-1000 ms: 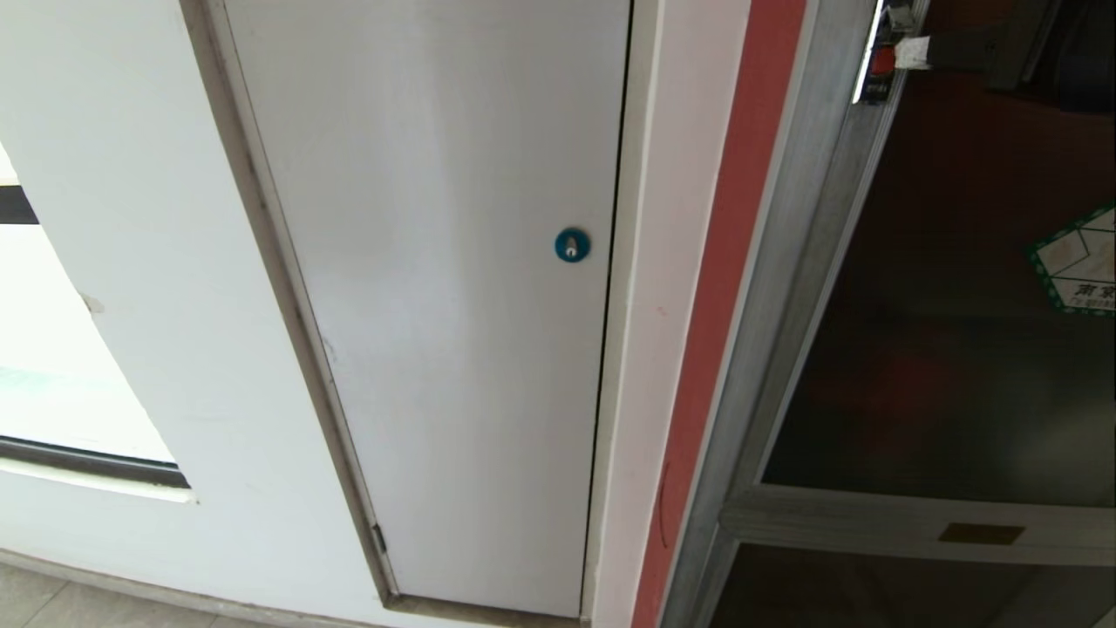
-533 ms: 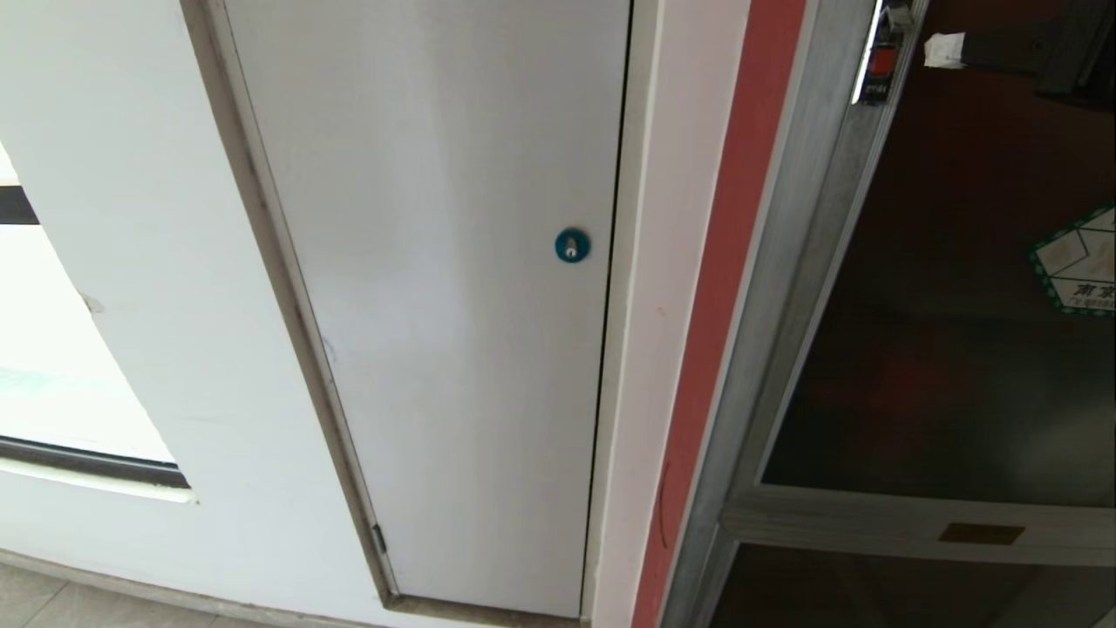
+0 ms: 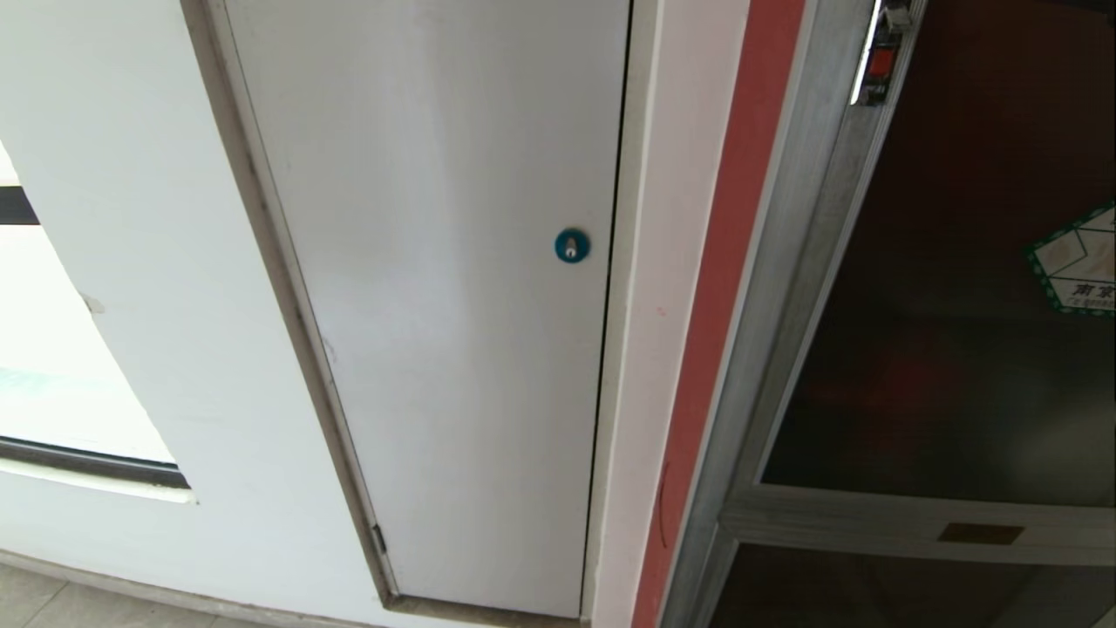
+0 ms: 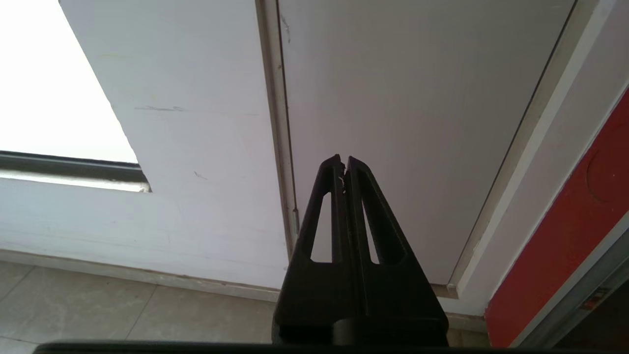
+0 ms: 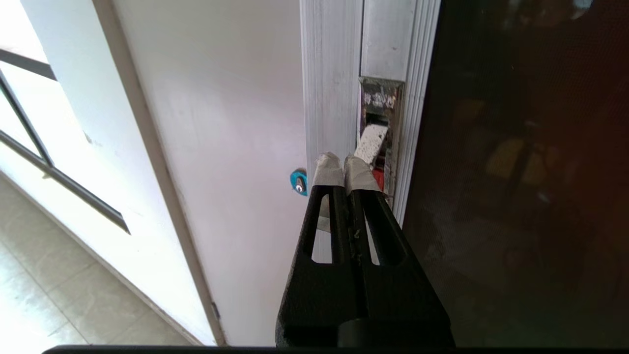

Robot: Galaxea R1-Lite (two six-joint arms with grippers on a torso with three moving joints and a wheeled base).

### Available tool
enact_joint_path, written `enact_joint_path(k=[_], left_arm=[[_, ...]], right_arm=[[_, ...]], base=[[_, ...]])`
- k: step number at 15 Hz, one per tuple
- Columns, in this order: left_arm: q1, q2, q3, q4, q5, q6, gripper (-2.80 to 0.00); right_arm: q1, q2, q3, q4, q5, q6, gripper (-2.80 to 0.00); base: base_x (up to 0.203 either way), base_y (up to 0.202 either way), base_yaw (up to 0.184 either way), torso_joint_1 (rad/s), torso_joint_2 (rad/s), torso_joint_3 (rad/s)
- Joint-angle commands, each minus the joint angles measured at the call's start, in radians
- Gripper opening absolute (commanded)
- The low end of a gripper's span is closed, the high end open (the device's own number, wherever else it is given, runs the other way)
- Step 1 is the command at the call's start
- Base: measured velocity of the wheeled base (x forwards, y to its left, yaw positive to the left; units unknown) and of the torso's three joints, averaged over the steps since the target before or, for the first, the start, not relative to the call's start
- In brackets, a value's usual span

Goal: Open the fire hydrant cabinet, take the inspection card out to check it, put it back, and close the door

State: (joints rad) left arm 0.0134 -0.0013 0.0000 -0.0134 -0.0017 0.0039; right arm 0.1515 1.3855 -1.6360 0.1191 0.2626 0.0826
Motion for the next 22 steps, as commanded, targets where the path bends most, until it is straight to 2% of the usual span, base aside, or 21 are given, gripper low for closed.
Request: enact_joint_path(k=[1, 6, 13, 22], left_arm=[[0.000, 0.000, 0.006, 0.000, 0.000, 0.001, -2.80], [0.000, 0.000, 0.006, 0.000, 0.000, -0.001, -2.80], [0.000, 0.000, 0.006, 0.000, 0.000, 0.000, -2.80], [0.000, 0.000, 0.006, 0.000, 0.000, -0.001, -2.80]], right_arm=[[0.004, 0.015, -0.038, 0.003, 0.000, 0.000, -2.80], [0.005, 0.052, -0.100, 0.007, -0.003, 0.000, -2.80], [0.002, 0.038, 0.033, 0.004, -0.043, 0.002, -2.80], [-0.006, 0.050, 0.134, 0.004, -0.061, 0.000, -2.80]], base=[[0.000, 0.000, 0.000, 0.000, 0.00, 0.000], [0.000, 0.000, 0.000, 0.000, 0.00, 0.000], [0.000, 0.000, 0.000, 0.000, 0.00, 0.000], [0.000, 0.000, 0.000, 0.000, 0.00, 0.000]])
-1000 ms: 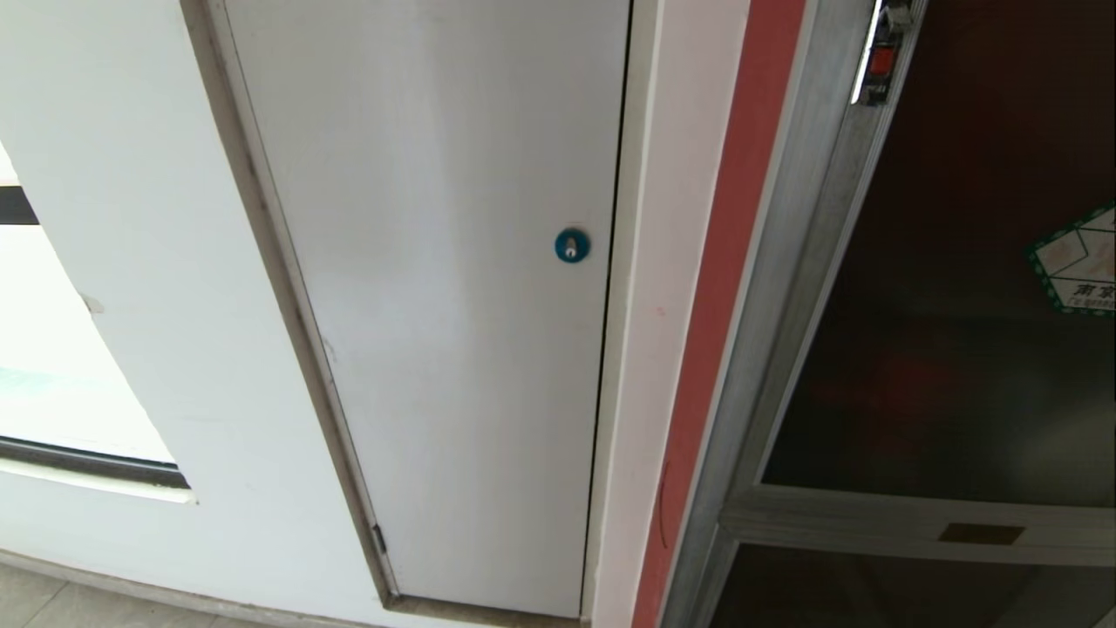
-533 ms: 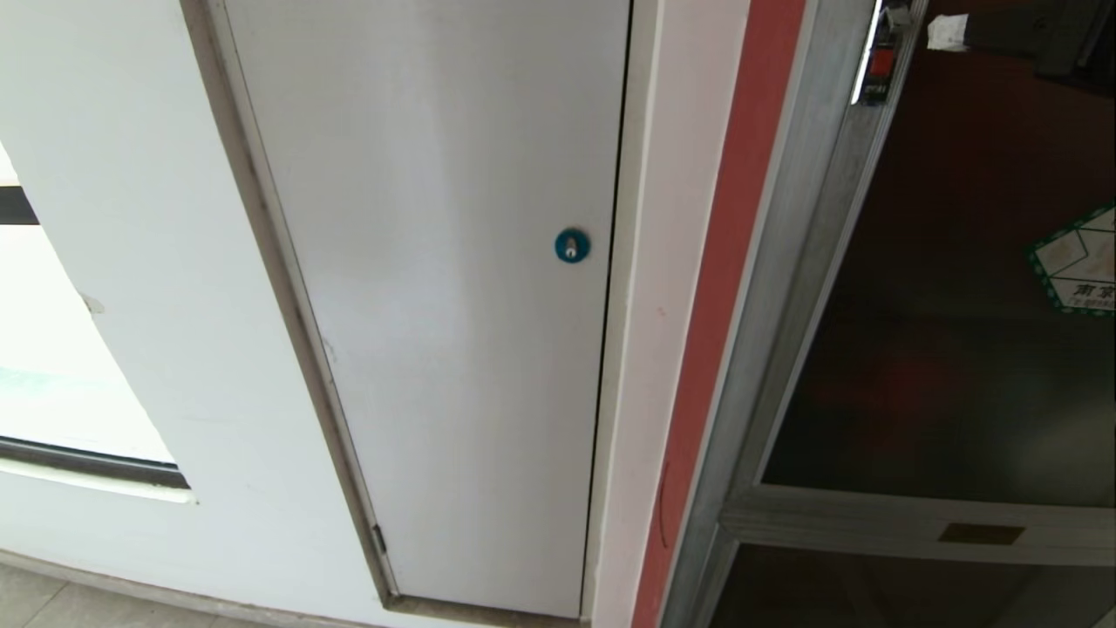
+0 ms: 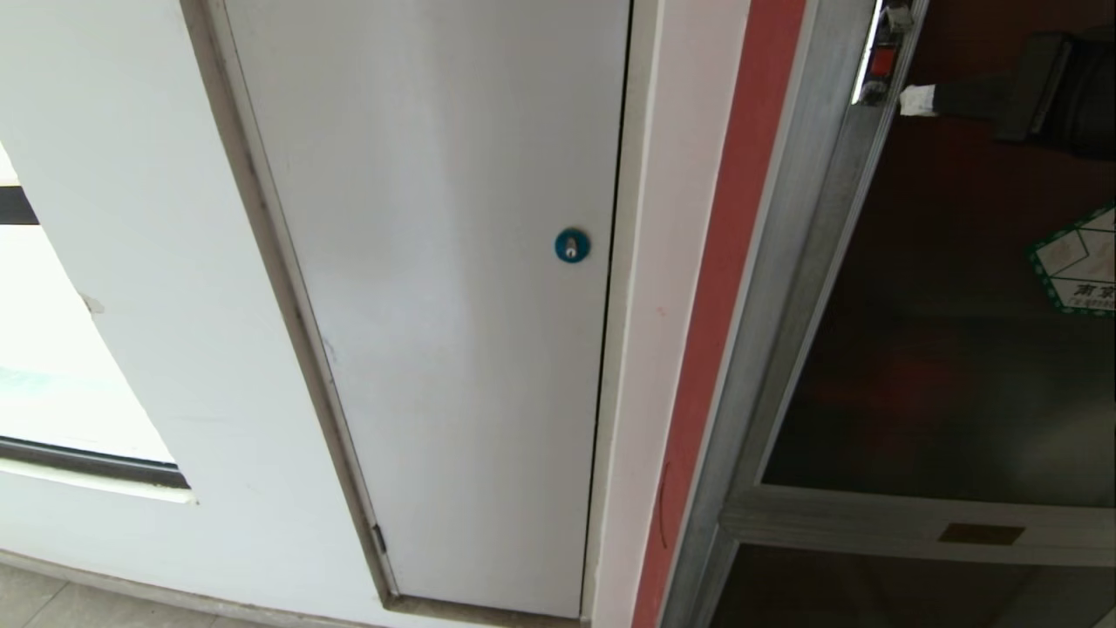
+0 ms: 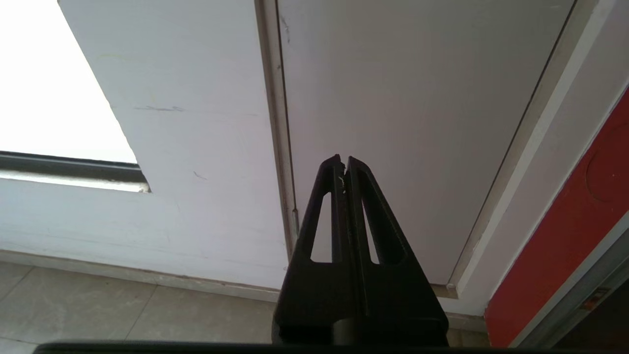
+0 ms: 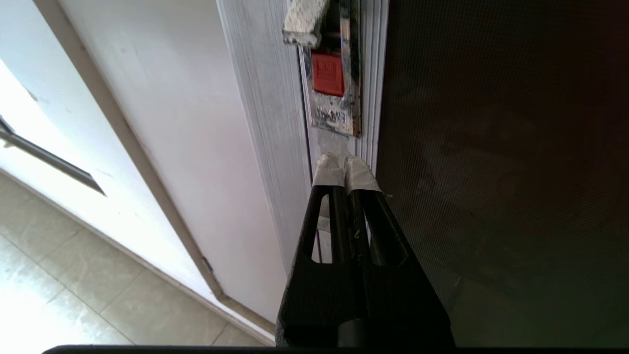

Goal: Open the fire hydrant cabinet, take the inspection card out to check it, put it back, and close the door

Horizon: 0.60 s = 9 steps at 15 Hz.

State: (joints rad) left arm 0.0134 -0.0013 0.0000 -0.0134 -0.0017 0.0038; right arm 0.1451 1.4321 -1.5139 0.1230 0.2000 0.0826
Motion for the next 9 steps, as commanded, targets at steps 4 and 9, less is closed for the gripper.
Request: enact_joint_path(k=[4, 9], left_arm=[[0.000, 0.000, 0.006, 0.000, 0.000, 0.001, -2.80], [0.000, 0.000, 0.006, 0.000, 0.000, 0.001, -2.80]], right_arm=[[0.002, 0.042, 0.010, -0.014, 0.006, -0.001, -2.80], [0.000, 0.087, -0.001, -0.036, 0.000, -0.001, -2.80]], base=[[0.000, 0.000, 0.000, 0.000, 0.00, 0.000], [0.000, 0.000, 0.000, 0.000, 0.00, 0.000]])
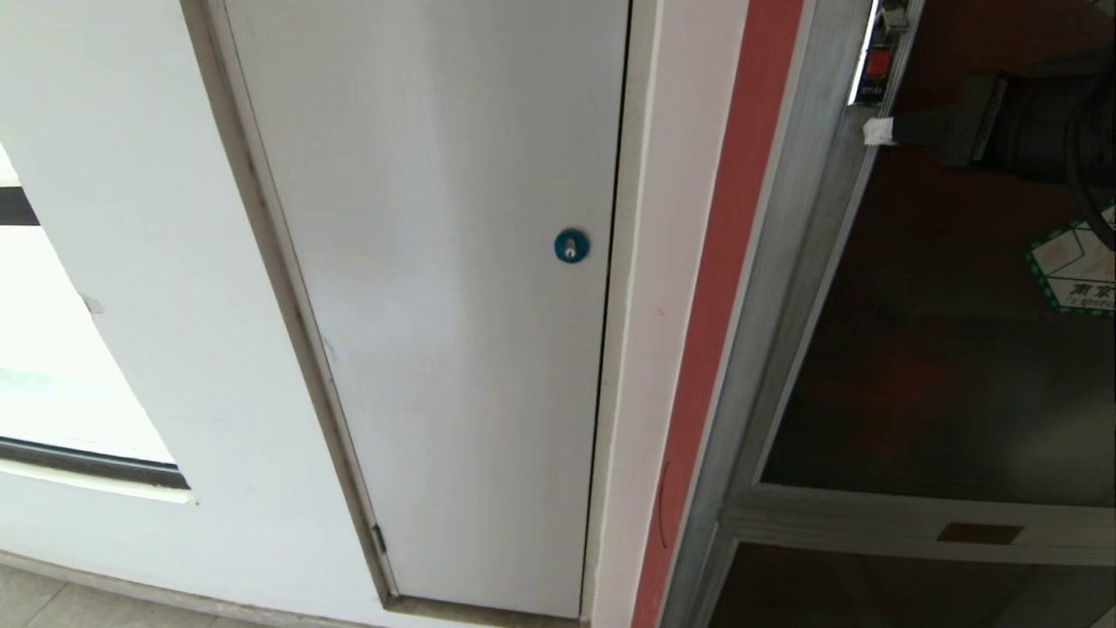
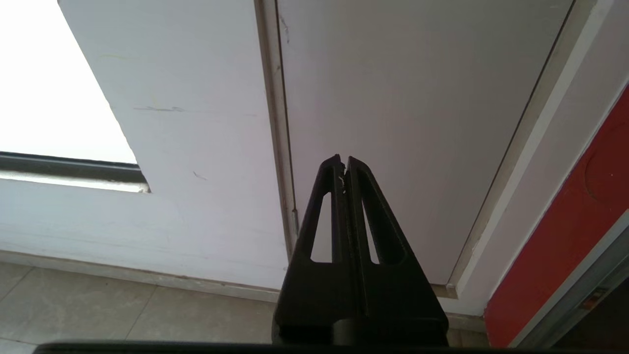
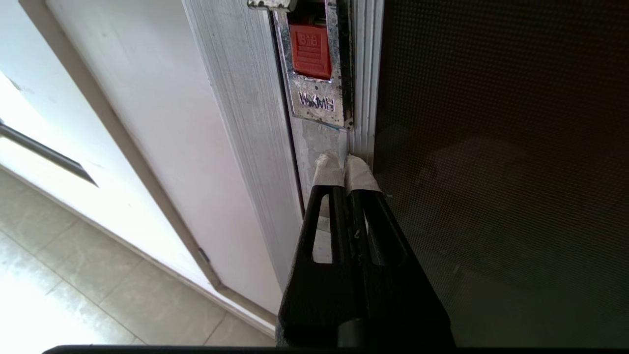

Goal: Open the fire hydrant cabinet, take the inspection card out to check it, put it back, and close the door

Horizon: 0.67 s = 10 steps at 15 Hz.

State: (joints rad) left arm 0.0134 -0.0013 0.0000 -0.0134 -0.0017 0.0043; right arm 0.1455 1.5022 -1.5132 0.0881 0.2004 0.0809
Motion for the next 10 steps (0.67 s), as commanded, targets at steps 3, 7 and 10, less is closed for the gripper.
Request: enact_joint_path(k=[3, 7, 10], left_arm=[[0.000, 0.000, 0.006, 0.000, 0.000, -0.001, -2.80], [0.000, 0.000, 0.006, 0.000, 0.000, -0.001, -2.80], [0.000, 0.000, 0.006, 0.000, 0.000, -0.001, -2.80]], right_arm=[[-0.006, 0.042, -0.037, -0.019, -0.003, 0.000, -2.80], [-0.007, 0.051, -0.048, -0.016, -0.026, 0.000, -2.80], [-0.008, 0.043, -0.038, -0.011, -0.026, 0.000, -2.80]], base=[[0.000, 0.000, 0.000, 0.000, 0.00, 0.000], [0.000, 0.000, 0.000, 0.000, 0.00, 0.000], [0.000, 0.000, 0.000, 0.000, 0.00, 0.000]])
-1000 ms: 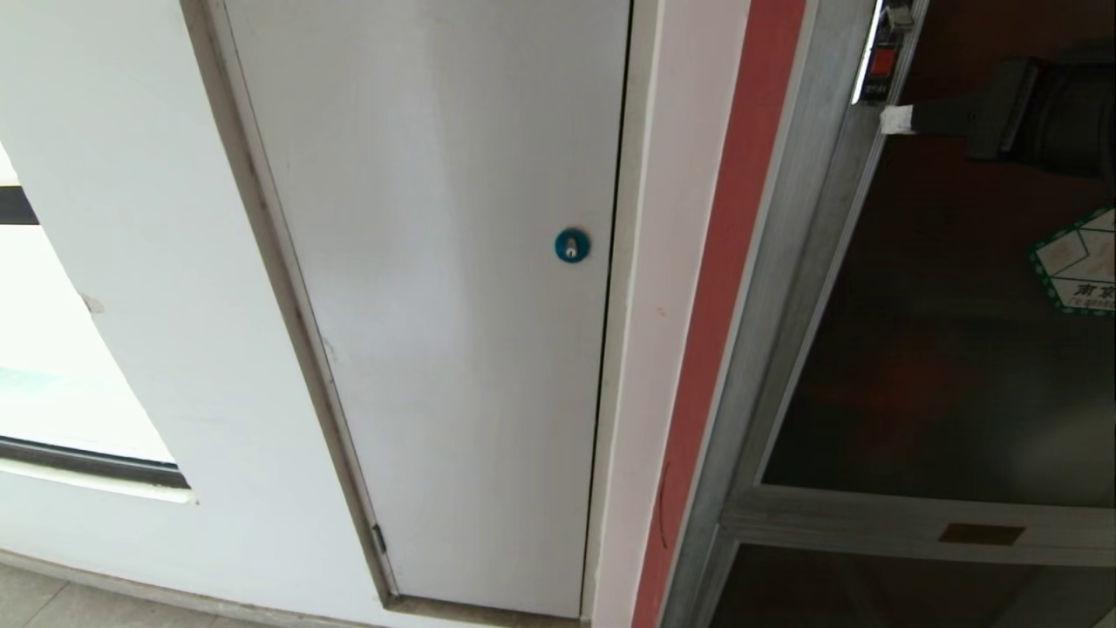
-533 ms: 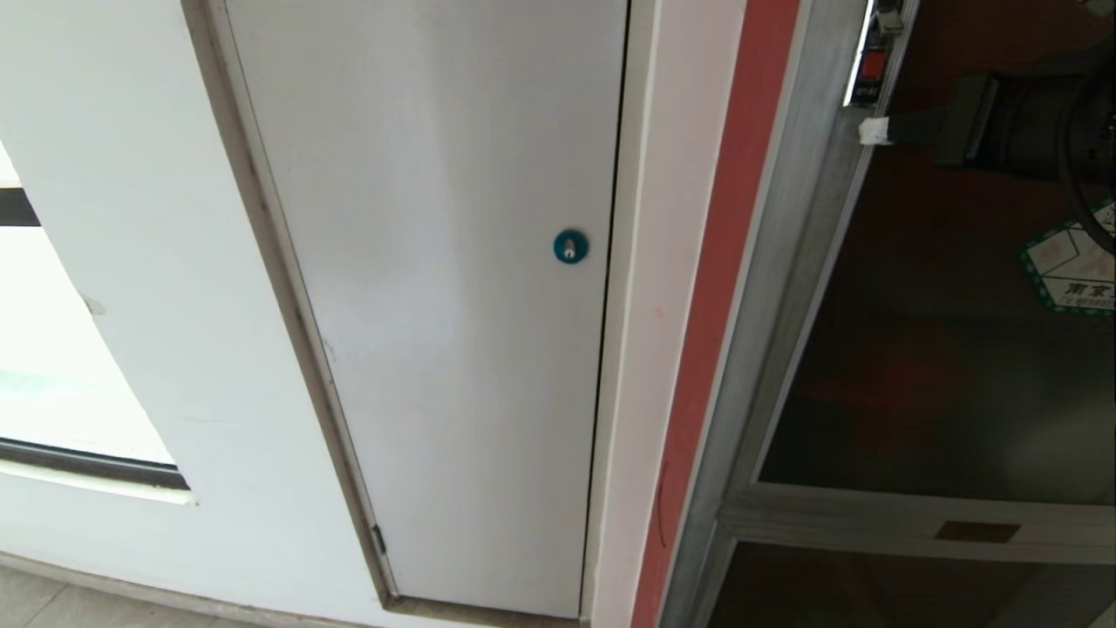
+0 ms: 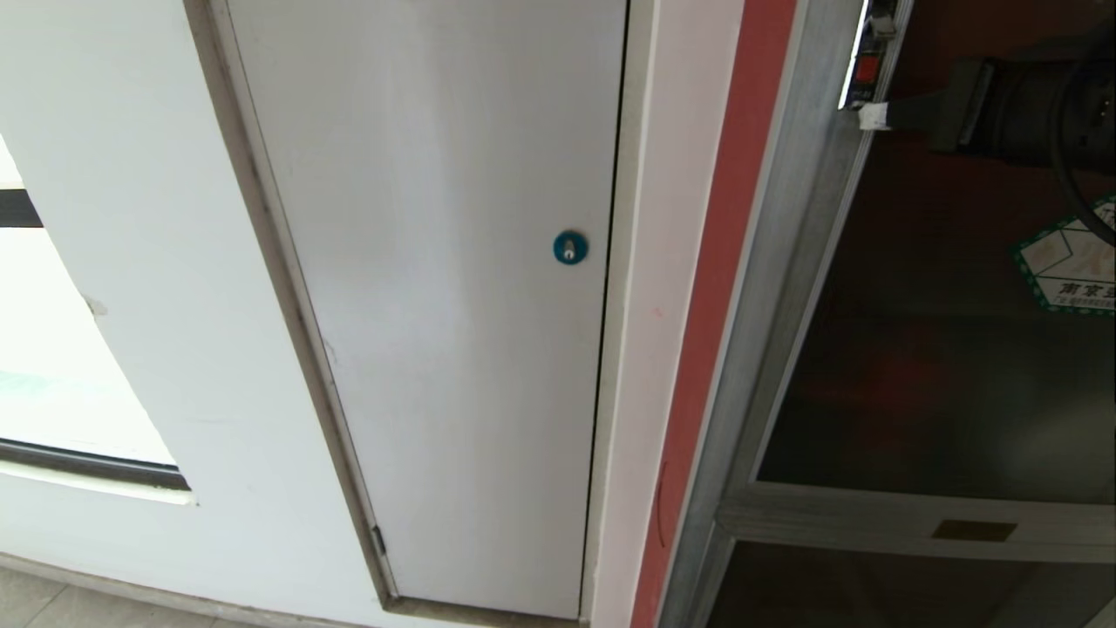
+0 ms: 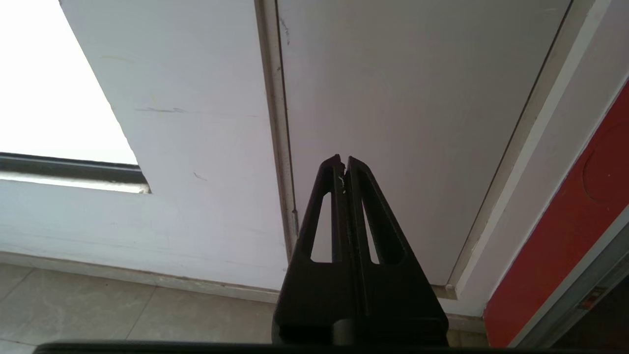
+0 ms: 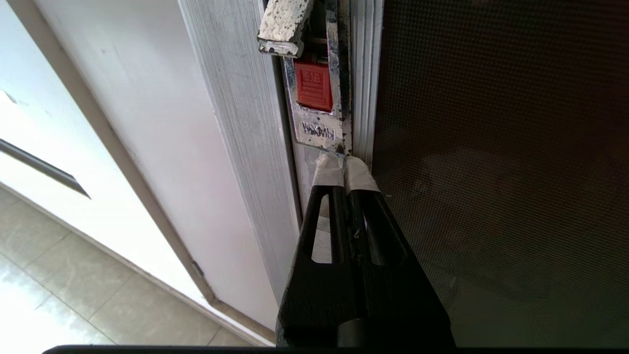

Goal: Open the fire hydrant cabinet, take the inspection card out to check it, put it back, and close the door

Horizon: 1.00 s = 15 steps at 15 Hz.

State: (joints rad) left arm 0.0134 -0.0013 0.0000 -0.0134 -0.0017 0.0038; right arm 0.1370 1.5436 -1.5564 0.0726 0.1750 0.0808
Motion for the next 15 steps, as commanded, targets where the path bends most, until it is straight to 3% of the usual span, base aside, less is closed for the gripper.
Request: enact_joint_path(k=[1, 6, 15], left_arm=[[0.000, 0.000, 0.006, 0.000, 0.000, 0.000, -2.80], [0.000, 0.000, 0.006, 0.000, 0.000, 0.000, -2.80], [0.000, 0.000, 0.006, 0.000, 0.000, 0.001, -2.80]], right_arm=[[0.001, -0.004, 0.011, 0.004, 0.000, 0.001, -2.80], [0.010, -0.107, 0.089, -0.002, 0.017, 0.002, -2.80], [0.032, -0.226, 0.097, -0.003, 0.046, 0.005, -2.80]], base=[[0.000, 0.000, 0.000, 0.000, 0.00, 0.000], [0.000, 0.000, 0.000, 0.000, 0.00, 0.000], [0.000, 0.000, 0.000, 0.000, 0.00, 0.000]])
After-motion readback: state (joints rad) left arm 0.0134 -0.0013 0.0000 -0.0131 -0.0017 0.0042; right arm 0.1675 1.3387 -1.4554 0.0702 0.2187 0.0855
